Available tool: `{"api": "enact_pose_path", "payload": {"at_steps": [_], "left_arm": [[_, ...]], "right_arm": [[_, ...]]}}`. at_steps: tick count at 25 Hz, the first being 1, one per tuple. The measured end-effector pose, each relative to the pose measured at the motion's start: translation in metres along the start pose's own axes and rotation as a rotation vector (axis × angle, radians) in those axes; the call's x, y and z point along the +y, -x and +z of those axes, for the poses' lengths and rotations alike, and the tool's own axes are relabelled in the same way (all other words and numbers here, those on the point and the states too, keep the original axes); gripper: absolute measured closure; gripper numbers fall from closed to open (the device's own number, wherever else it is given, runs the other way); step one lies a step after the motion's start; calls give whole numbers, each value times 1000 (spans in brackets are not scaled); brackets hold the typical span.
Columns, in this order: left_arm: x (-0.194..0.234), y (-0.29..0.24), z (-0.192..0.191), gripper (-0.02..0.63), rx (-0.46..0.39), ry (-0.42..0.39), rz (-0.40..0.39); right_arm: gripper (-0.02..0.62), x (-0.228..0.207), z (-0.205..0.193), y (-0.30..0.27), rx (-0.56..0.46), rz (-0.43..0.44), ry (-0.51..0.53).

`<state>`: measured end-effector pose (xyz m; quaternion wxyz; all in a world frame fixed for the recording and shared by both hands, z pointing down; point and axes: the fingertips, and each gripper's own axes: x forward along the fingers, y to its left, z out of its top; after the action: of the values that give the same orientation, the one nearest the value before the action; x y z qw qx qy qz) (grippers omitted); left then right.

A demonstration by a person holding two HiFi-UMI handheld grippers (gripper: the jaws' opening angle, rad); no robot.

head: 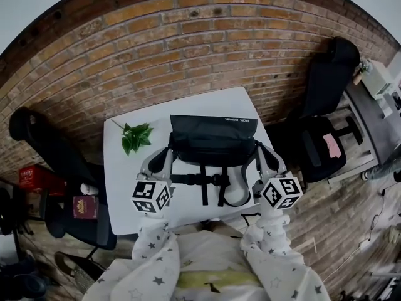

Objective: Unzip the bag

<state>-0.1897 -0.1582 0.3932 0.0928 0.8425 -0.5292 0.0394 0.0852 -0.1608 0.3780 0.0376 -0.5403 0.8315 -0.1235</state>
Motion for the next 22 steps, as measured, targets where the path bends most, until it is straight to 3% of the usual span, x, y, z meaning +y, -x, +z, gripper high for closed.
{"api": "enact_pose_path", "payload": {"at_steps": [8,22], "left_arm": [[5,11,23,607,-57,-13,21],[-3,14,31,607,-75,-31,22]], "right_arm": [[588,7,28,4,-91,23,-13],[588,5,23,8,-86,-6,41]]}}
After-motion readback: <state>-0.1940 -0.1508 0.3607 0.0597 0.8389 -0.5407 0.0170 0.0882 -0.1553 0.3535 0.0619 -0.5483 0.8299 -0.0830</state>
